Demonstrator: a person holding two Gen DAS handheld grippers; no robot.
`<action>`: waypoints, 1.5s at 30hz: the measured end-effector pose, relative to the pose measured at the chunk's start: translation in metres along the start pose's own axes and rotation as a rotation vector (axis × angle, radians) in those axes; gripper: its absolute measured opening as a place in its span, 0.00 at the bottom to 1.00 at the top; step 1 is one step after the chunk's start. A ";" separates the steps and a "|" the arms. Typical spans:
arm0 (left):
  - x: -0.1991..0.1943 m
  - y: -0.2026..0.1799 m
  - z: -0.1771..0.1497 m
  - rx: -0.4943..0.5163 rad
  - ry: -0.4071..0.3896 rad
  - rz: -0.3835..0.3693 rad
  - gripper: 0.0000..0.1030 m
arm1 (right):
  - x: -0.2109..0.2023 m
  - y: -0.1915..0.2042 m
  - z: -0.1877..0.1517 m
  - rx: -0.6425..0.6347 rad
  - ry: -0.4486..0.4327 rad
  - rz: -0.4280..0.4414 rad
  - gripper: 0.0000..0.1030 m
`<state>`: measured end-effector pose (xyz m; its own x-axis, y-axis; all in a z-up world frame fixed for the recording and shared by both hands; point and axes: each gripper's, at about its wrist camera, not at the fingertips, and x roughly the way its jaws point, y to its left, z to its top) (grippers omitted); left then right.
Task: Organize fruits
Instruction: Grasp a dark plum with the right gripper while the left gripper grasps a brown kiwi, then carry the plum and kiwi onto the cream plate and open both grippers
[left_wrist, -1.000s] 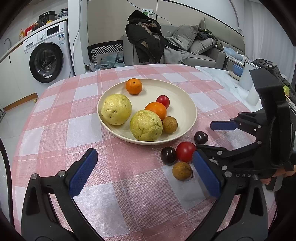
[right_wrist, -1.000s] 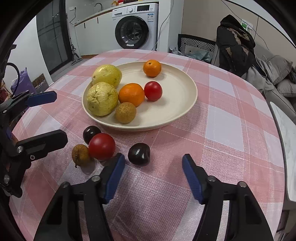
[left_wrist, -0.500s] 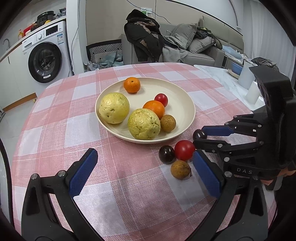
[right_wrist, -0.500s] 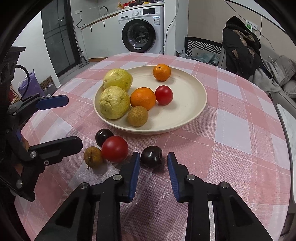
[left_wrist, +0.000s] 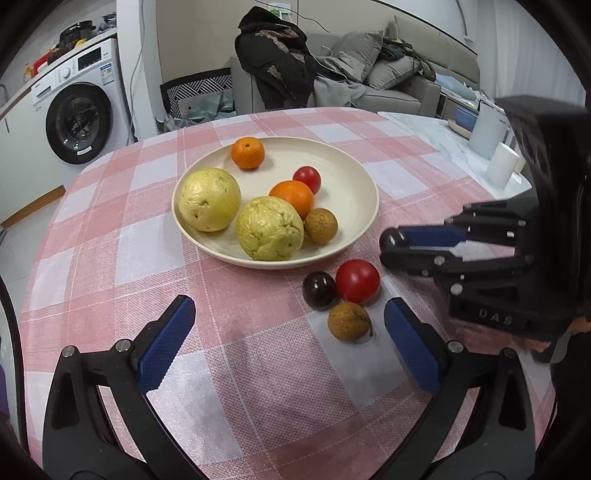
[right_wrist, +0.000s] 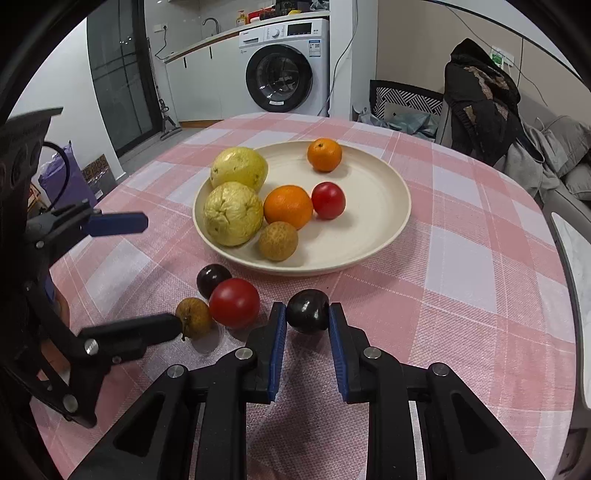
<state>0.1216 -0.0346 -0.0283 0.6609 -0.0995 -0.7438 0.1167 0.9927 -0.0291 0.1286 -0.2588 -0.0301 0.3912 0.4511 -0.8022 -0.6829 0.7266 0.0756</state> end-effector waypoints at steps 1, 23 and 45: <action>0.001 -0.002 -0.001 0.006 0.008 0.000 0.99 | -0.001 -0.001 0.000 0.005 -0.004 0.000 0.23; 0.022 -0.022 -0.011 0.053 0.092 -0.125 0.47 | 0.000 -0.005 0.001 0.017 -0.003 -0.005 0.23; 0.015 -0.021 -0.011 0.042 0.077 -0.167 0.23 | -0.002 -0.006 0.002 0.022 -0.006 -0.007 0.23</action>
<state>0.1204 -0.0564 -0.0462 0.5708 -0.2556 -0.7803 0.2521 0.9590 -0.1296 0.1330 -0.2632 -0.0279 0.3999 0.4493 -0.7989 -0.6667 0.7407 0.0829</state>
